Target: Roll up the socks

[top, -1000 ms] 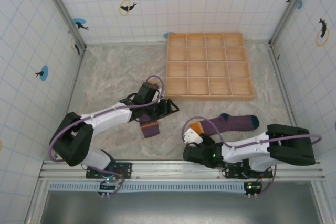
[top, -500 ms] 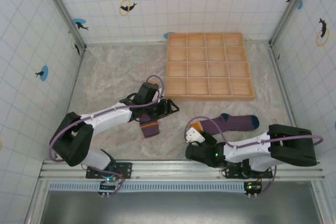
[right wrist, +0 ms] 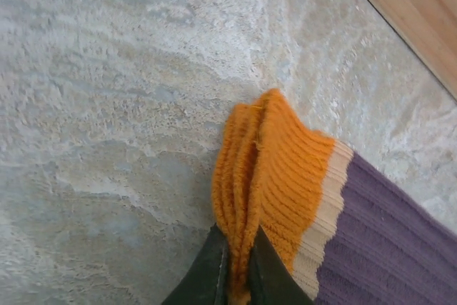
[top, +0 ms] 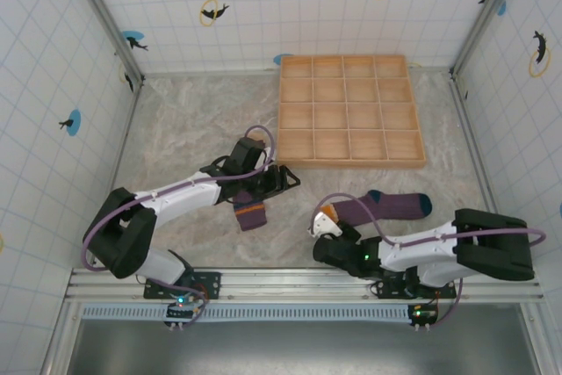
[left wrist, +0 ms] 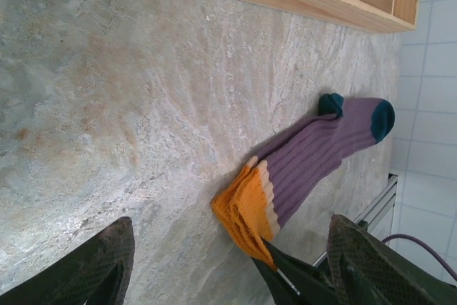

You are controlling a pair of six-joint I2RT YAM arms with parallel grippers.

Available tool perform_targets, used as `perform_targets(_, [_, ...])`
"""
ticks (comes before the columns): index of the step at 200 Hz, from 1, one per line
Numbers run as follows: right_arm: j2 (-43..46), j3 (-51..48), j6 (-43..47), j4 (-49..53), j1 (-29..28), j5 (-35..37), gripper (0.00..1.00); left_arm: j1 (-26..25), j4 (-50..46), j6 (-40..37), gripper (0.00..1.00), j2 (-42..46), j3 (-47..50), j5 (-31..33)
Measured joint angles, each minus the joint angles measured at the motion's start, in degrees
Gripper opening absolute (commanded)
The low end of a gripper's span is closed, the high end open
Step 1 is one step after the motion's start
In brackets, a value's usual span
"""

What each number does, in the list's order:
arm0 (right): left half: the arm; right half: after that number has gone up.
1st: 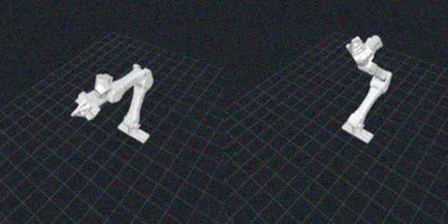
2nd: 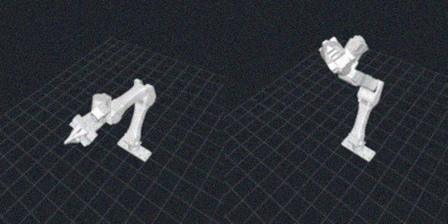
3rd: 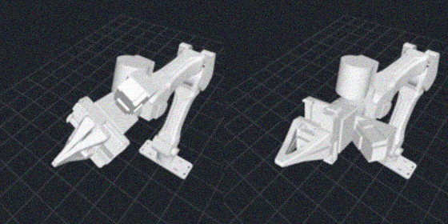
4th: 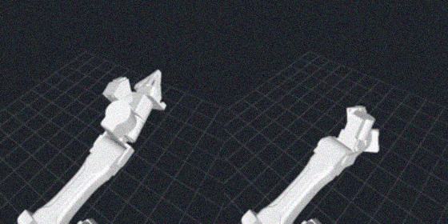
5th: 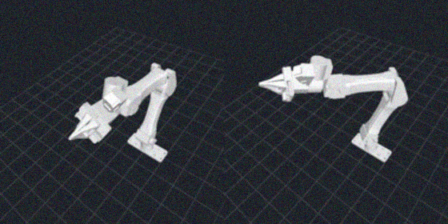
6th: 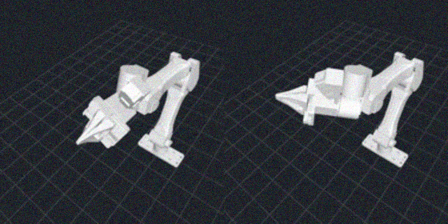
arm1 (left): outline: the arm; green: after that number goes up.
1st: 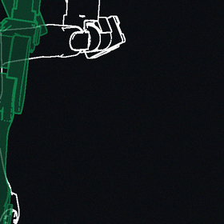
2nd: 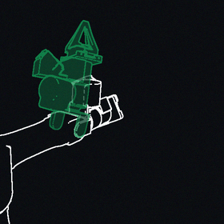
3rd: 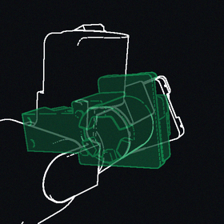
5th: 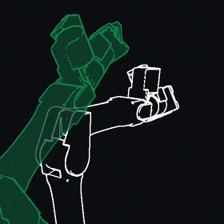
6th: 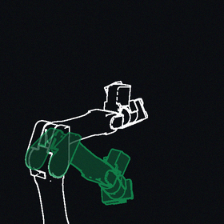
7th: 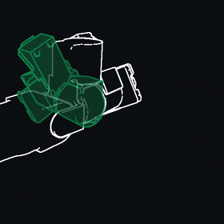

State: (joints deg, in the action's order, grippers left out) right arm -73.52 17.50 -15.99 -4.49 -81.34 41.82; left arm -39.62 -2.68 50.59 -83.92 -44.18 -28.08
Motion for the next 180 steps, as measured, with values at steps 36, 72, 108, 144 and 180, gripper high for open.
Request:
perform_targets(36, [6.49,-2.93,-3.96,-1.31,1.99,-4.15,0.00,-2.05,1.49,0.74,0.71,-0.15,0.13,0.00])
perform_targets(72, [10.01,-5.22,-7.43,-1.42,3.10,-5.99,0.00,-2.99,2.14,0.92,0.70,-1.66,0.13,-0.02])
perform_targets(108, [16.20,-8.26,-11.91,-2.08,7.08,-9.60,0.00,-3.23,2.23,0.92,0.70,-1.70,0.13,0.00])
perform_targets(144, [23.98,-12.17,-19.71,-2.38,11.23,-13.97,0.00,-4.92,3.34,0.87,0.69,-1.70,0.13,0.20])
perform_targets(180, [30.12,-14.27,-28.48,-0.22,14.01,-16.74,0.00,-6.60,6.21,0.90,0.66,-1.70,0.28,0.68])
